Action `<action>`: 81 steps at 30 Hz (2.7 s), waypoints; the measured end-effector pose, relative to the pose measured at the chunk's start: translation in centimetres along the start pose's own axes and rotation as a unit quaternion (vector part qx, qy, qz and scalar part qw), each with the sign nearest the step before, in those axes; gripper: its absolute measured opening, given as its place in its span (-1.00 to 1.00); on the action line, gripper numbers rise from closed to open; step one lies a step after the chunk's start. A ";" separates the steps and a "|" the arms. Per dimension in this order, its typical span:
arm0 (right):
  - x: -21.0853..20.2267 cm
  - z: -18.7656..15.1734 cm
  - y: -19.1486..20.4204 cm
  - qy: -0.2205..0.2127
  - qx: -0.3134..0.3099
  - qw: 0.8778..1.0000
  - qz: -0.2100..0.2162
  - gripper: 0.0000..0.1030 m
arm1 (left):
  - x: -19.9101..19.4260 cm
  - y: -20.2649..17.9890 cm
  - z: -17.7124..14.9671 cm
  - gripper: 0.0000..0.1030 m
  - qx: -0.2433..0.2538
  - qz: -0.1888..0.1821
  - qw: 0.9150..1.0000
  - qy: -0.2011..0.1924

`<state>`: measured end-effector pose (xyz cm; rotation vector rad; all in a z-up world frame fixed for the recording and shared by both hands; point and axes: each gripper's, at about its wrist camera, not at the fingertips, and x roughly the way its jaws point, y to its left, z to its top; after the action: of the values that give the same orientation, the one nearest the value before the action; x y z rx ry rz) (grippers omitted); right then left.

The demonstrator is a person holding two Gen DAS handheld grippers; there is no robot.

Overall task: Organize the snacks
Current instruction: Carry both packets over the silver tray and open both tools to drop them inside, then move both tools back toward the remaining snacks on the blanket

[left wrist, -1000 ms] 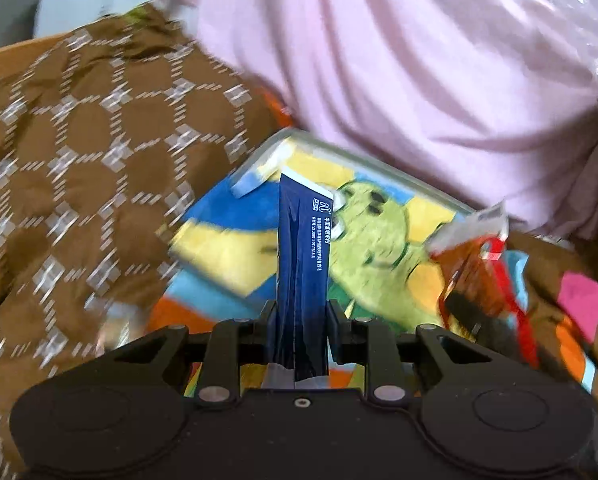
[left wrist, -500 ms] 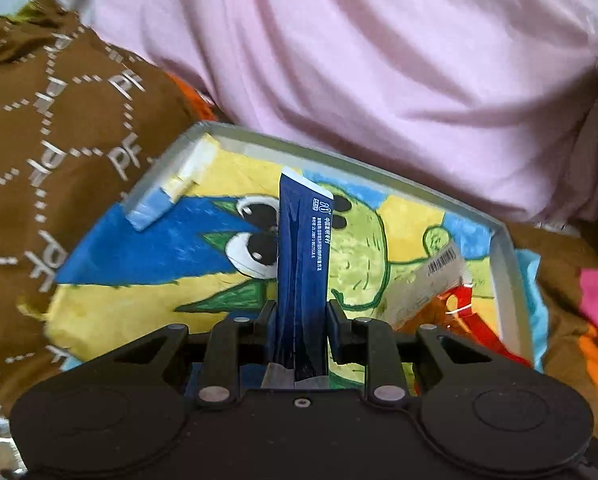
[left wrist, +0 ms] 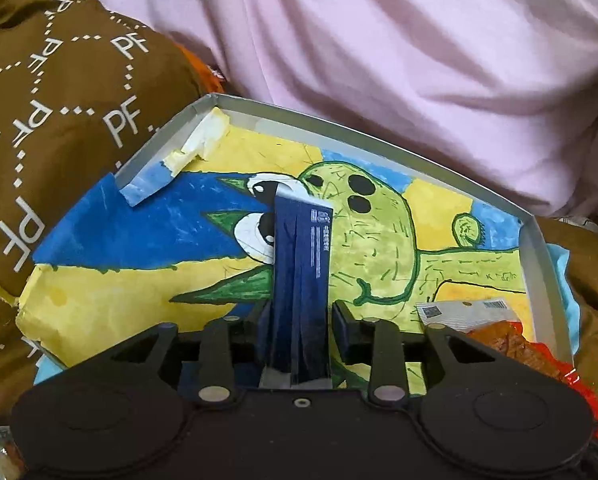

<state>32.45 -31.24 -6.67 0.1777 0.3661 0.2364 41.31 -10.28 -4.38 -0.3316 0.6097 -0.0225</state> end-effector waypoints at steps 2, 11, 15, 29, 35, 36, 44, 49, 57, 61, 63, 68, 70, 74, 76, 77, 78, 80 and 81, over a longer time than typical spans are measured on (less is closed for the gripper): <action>-0.1 0.0 0.0 -0.005 -0.006 1.000 -0.010 0.27 | -0.1 0.2 0.0 -0.02 -0.006 0.002 1.000 0.000; -0.9 0.1 0.8 -0.029 -0.037 0.998 -0.042 0.80 | -2.6 1.2 -0.1 0.57 -0.024 0.009 1.000 -0.019; -1.7 0.3 1.3 -0.045 -0.052 0.996 -0.059 0.94 | -4.7 1.4 -0.2 0.76 -0.011 0.014 0.999 -0.041; -7.8 0.2 3.4 -0.092 -0.072 0.990 -0.079 0.99 | -12.7 2.4 -2.2 0.98 0.028 0.021 0.996 -0.086; -11.4 0.1 4.4 -0.101 -0.093 0.988 -0.077 1.00 | -15.9 2.8 -4.6 0.98 0.050 0.015 0.996 -0.079; -12.0 -0.1 4.5 -0.099 -0.092 0.988 -0.074 1.00 | -16.4 2.8 -5.1 0.98 0.058 0.014 0.995 -0.076; -15.7 -2.0 6.2 -0.068 -0.134 0.987 -0.053 1.00 | -19.9 3.2 -9.7 0.98 0.112 0.006 0.992 -0.049; -16.7 -2.7 7.0 -0.045 -0.184 0.982 -0.024 1.00 | -21.4 3.8 -12.1 0.98 0.126 0.003 0.991 -0.032; -16.6 -4.6 7.6 0.047 -0.268 0.962 0.017 1.00 | -22.3 3.8 -14.7 0.99 0.160 -0.009 0.987 -0.008; -16.4 -5.4 7.2 0.104 -0.304 0.947 0.025 0.99 | -22.4 3.3 -15.7 0.98 0.179 -0.031 0.983 0.004; -16.7 -5.6 6.7 0.116 -0.306 0.945 0.025 0.99 | -22.4 3.0 -16.1 0.99 0.191 -0.038 0.981 0.009; -16.8 -5.5 6.0 0.139 -0.291 0.946 0.042 0.99 | -21.7 2.0 -17.1 0.98 0.212 -0.050 0.976 0.029; -16.4 -5.9 6.3 0.153 -0.304 0.939 0.047 0.99 | -21.3 1.8 -17.3 0.99 0.219 -0.051 0.974 0.036; -15.7 -7.1 7.4 0.180 -0.347 0.919 0.050 0.99 | -20.2 1.5 -17.7 0.98 0.223 -0.058 0.971 0.063; -15.5 -7.7 7.8 0.189 -0.363 0.911 0.048 0.99 | -19.9 1.3 -17.8 0.98 0.228 -0.062 0.969 0.068; -15.3 -7.9 8.0 0.194 -0.369 0.908 0.045 0.99 | -19.8 1.2 -17.9 0.98 0.232 -0.065 0.968 0.069; -15.2 -8.0 8.0 0.197 -0.372 0.906 0.042 0.99 | -19.7 1.1 -18.0 0.98 0.236 -0.068 0.967 0.071; -14.9 -8.2 8.0 0.205 -0.375 0.904 0.033 0.99 | -19.3 0.9 -18.1 0.98 0.246 -0.075 0.963 0.077; -14.7 -8.4 7.9 0.210 -0.375 0.903 0.025 0.99 | -19.1 0.7 -18.2 0.98 0.252 -0.079 0.961 0.081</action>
<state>14.45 -26.39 -7.76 -0.6382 0.6735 0.4539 15.25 -12.78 -7.94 0.1194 0.7147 -0.3552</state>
